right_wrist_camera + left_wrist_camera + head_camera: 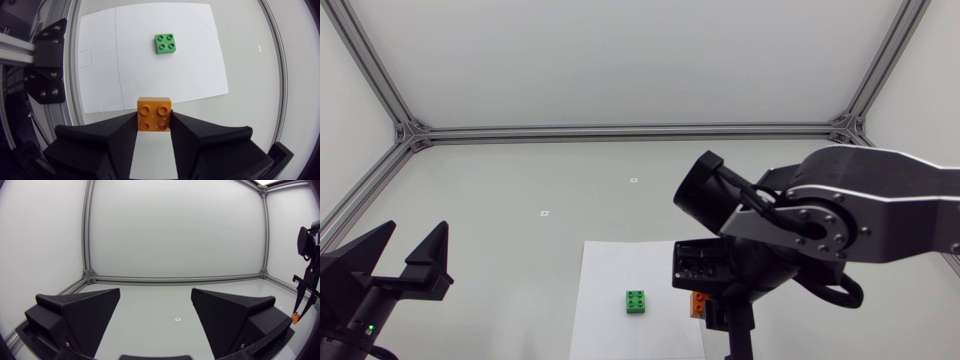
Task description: Pick up the orange 2x2 brick with the right arm and stack it on top of the green 2x2 brick in the center
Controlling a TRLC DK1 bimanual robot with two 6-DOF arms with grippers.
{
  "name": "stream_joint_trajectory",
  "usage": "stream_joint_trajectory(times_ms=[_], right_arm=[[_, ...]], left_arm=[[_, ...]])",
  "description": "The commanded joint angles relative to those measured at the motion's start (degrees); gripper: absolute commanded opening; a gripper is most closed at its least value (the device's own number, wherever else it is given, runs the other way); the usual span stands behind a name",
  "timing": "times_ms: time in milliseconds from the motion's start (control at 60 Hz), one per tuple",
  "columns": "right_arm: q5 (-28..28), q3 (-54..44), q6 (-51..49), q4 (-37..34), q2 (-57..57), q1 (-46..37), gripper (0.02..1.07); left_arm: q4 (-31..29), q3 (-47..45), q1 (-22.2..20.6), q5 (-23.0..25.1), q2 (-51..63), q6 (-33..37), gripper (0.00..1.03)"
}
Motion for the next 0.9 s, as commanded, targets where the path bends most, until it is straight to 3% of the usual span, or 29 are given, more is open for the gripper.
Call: stream_joint_trajectory(times_ms=[0, 400, 883], right_arm=[[-1.4, 2.9, -2.7, -1.7, 4.9, 0.5, 0.08], [-2.3, 9.6, -5.5, -1.4, 12.4, 1.2, 0.08], [-6.5, 23.9, -7.0, -6.1, 25.3, 1.6, 0.08]], left_arm=[[-0.8, -2.3, 0.2, 0.3, -0.5, 0.8, 0.99], [-0.8, -2.3, 0.2, 0.3, -0.5, 0.8, 0.99], [-0.8, -2.3, 0.2, 0.3, -0.5, 0.8, 0.99]])
